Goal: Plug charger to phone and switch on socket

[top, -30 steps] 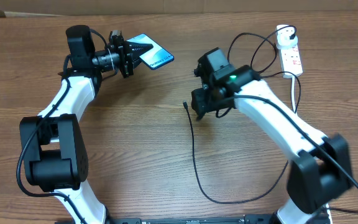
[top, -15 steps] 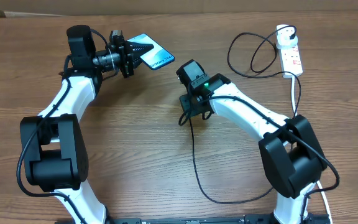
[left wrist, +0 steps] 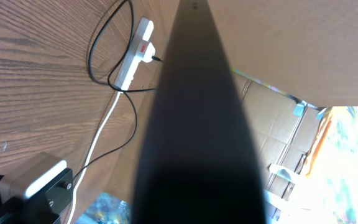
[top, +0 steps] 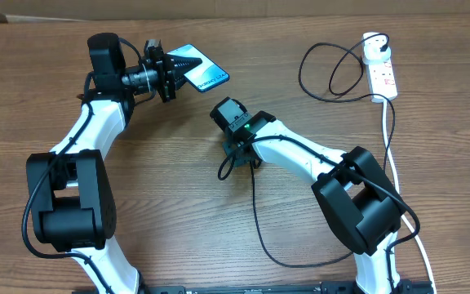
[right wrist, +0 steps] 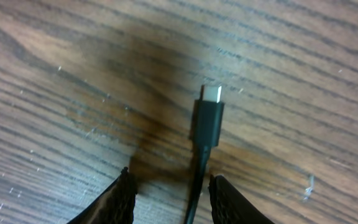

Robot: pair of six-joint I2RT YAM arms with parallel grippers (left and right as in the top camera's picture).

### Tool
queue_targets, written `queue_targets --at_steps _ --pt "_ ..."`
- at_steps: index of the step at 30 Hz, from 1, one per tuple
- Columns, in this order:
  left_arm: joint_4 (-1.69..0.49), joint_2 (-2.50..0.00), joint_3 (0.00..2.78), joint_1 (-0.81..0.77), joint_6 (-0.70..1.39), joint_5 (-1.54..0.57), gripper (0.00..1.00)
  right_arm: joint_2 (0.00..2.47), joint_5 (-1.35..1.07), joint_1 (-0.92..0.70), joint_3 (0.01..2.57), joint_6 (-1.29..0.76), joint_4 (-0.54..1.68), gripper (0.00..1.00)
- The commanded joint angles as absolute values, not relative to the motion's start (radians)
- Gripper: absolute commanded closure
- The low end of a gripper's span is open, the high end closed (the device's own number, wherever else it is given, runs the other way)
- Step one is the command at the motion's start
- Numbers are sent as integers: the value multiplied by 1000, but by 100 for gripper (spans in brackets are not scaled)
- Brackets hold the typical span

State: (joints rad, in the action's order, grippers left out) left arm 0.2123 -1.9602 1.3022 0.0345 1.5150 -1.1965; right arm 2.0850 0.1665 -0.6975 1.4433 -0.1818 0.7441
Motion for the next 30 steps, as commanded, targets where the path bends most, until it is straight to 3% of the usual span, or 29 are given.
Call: queue_targets --at_steps 1,30 --pt "220 -1948 1312 40 1500 -1232 96 2090 191 -691 1437 -173 733 62" --pt "220 -1948 1312 41 1504 -1243 96 2090 120 -643 1420 -155 687 70"
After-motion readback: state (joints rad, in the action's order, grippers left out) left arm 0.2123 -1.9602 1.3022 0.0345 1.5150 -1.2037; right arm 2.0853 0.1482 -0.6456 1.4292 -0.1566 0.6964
